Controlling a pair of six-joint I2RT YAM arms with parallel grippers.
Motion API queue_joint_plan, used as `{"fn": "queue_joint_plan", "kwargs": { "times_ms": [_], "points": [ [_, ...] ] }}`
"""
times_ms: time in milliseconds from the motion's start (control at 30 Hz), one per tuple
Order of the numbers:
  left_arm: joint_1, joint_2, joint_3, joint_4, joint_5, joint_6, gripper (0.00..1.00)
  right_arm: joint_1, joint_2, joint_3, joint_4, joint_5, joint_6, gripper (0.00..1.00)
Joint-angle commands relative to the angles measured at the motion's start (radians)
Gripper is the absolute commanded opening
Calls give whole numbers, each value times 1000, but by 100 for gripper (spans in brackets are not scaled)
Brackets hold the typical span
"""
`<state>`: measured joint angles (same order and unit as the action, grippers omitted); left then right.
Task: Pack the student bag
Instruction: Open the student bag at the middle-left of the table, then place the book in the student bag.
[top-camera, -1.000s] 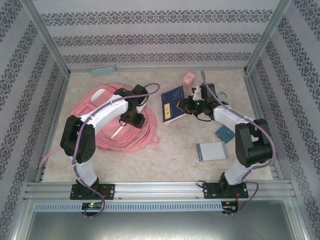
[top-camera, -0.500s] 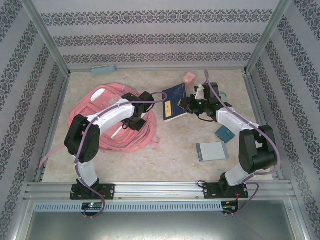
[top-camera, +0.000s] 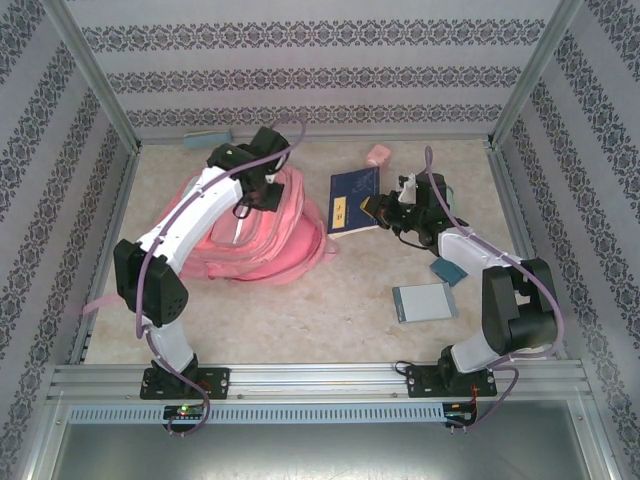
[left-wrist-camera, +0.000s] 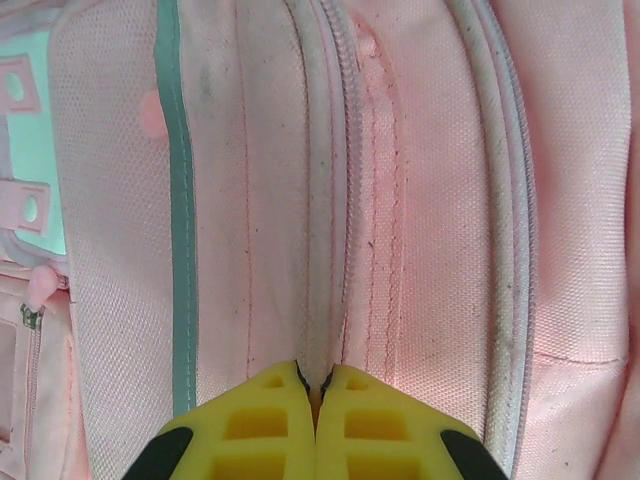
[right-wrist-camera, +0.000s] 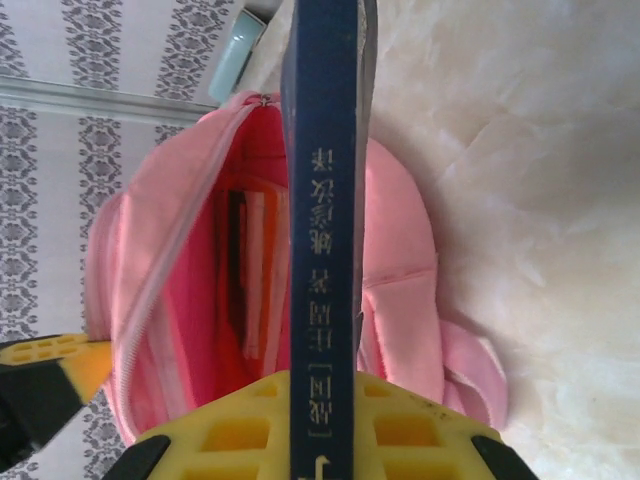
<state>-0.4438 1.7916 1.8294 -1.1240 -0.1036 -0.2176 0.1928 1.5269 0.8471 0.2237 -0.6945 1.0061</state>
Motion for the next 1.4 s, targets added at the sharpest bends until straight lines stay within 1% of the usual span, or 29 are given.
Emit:
{"fn": "queue_joint_plan", "kwargs": {
  "times_ms": [0, 167, 300, 433, 567, 633, 767, 1067, 1200, 1267, 1300, 1367],
  "points": [
    [42, -90, 50, 35, 104, -58, 0, 62, 15, 7, 226, -29, 126, 0],
    [132, -139, 39, 111, 275, -101, 0, 184, 116, 33, 426, 47, 249, 0],
    [159, -150, 53, 136, 342, -94, 0, 263, 194, 71, 542, 120, 320, 0],
    [193, -148, 81, 144, 407, -92, 0, 339, 270, 140, 583, 187, 338, 0],
    [224, -137, 98, 157, 452, -131, 0, 397, 354, 196, 642, 265, 388, 0],
    [231, -129, 108, 159, 457, -149, 0, 424, 395, 224, 672, 308, 410, 0],
    [234, -119, 118, 186, 486, -182, 0, 481, 488, 308, 677, 381, 431, 0],
    [235, -102, 132, 213, 506, -222, 0, 577, 685, 502, 639, 545, 490, 0],
    [236, -95, 136, 218, 519, -230, 0, 605, 772, 627, 577, 526, 501, 0],
    [235, -95, 138, 220, 521, -231, 0, 616, 818, 696, 536, 492, 509, 0],
    [235, -94, 140, 219, 521, -228, 0, 621, 835, 718, 525, 481, 513, 3],
    [235, -95, 139, 215, 520, -223, 0, 625, 855, 748, 471, 451, 513, 6]
  ]
}}
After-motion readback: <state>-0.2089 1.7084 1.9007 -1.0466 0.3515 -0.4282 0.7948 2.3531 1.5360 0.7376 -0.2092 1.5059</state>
